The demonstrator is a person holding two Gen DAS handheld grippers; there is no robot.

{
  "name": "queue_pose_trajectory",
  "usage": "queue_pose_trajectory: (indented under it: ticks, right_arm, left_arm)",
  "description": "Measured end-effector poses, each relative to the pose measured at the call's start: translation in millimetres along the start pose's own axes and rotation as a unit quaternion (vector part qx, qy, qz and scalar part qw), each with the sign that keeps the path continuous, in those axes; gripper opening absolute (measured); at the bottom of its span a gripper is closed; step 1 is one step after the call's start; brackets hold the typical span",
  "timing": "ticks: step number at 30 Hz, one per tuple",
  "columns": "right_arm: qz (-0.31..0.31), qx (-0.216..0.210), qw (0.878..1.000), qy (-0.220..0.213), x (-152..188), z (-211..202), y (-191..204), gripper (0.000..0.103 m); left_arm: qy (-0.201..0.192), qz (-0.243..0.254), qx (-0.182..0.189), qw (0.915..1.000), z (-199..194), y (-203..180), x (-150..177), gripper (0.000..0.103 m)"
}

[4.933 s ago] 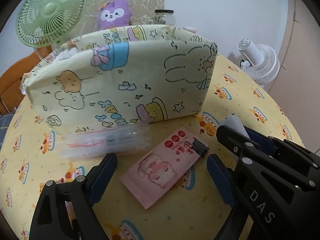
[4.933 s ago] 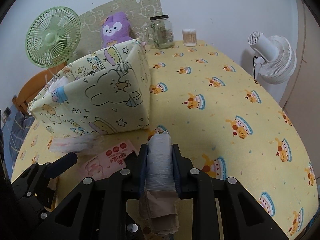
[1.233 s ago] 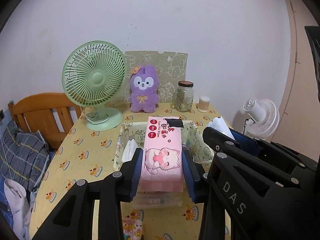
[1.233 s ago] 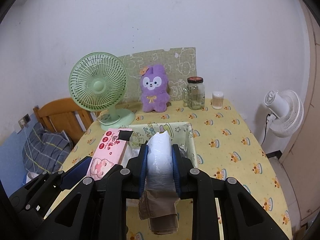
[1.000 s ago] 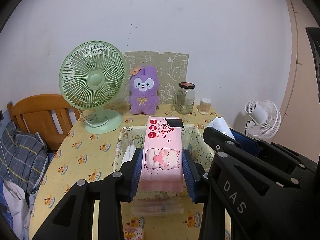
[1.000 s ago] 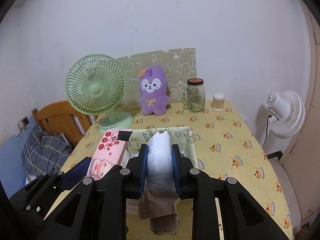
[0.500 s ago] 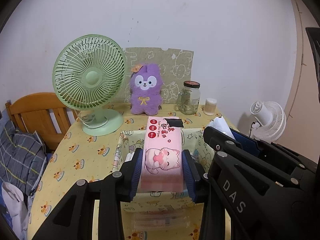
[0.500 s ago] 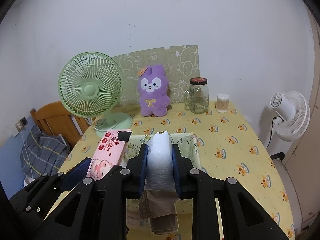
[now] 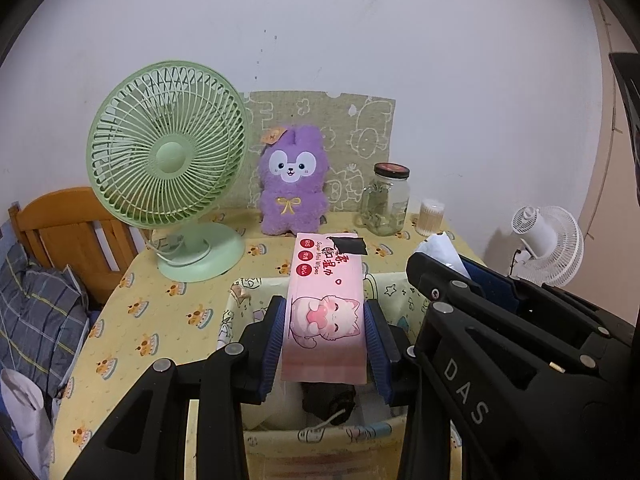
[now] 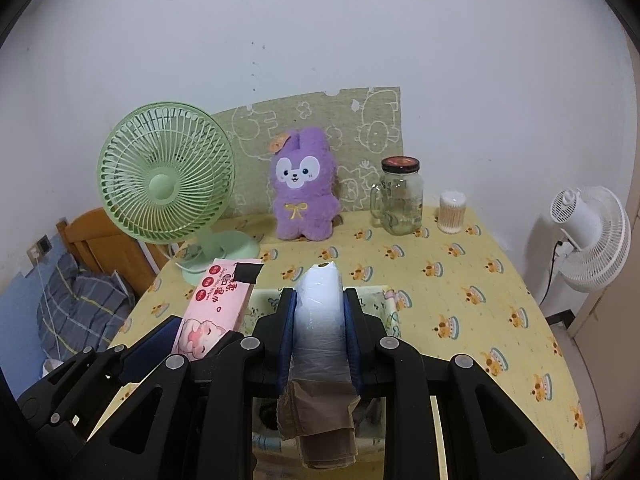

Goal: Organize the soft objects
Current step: 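Lower the wipe pack and sock bundle into the box and open both grippers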

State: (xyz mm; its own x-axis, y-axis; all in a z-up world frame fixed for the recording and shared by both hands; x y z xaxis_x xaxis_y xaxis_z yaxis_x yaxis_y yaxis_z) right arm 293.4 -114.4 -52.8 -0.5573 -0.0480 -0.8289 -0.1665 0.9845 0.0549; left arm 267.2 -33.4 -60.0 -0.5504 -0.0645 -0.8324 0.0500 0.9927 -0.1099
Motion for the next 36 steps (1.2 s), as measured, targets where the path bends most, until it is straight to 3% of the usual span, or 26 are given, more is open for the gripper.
queue_pose_trajectory:
  ticks: [16,24,32,35,36]
  right_arm:
    - [0.000,-0.014,0.999,0.031,14.4,43.3,1.5,0.026]
    - [-0.003,-0.019,0.999,0.039,19.8,57.7,5.8,0.026]
    - [-0.008,-0.029,0.998,0.049,24.6,71.0,11.7,0.027]
    - [-0.009,-0.030,0.998,0.052,26.1,74.1,12.5,0.034]
    - [-0.009,-0.029,0.998,0.053,26.7,74.6,12.6,0.044]
  left_arm:
    - [0.033,-0.015,0.010,0.9993,37.9,9.5,15.0,0.041]
    - [0.049,-0.026,0.003,0.9984,52.1,19.5,21.0,0.062]
    - [0.059,-0.033,0.000,0.9977,61.6,26.9,28.5,0.064]
    - [0.062,-0.032,0.000,0.9976,63.4,27.1,29.3,0.065]
    - [0.062,-0.032,0.001,0.9976,63.0,26.8,29.3,0.065]
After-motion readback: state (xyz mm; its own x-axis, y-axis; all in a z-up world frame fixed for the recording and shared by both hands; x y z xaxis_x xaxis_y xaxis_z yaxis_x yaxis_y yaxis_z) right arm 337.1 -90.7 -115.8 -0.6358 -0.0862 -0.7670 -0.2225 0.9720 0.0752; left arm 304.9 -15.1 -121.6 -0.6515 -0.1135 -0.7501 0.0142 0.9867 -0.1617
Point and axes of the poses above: each gripper's, at about its wrist camera, not at the fingertips, and z roughly the way its jaws point, y to its left, x to its underside, the point moved 9 cm from there along z, roughly the way its jaws point, and after that the axes turned 4 degrees about -z, right-handed, at the moved point
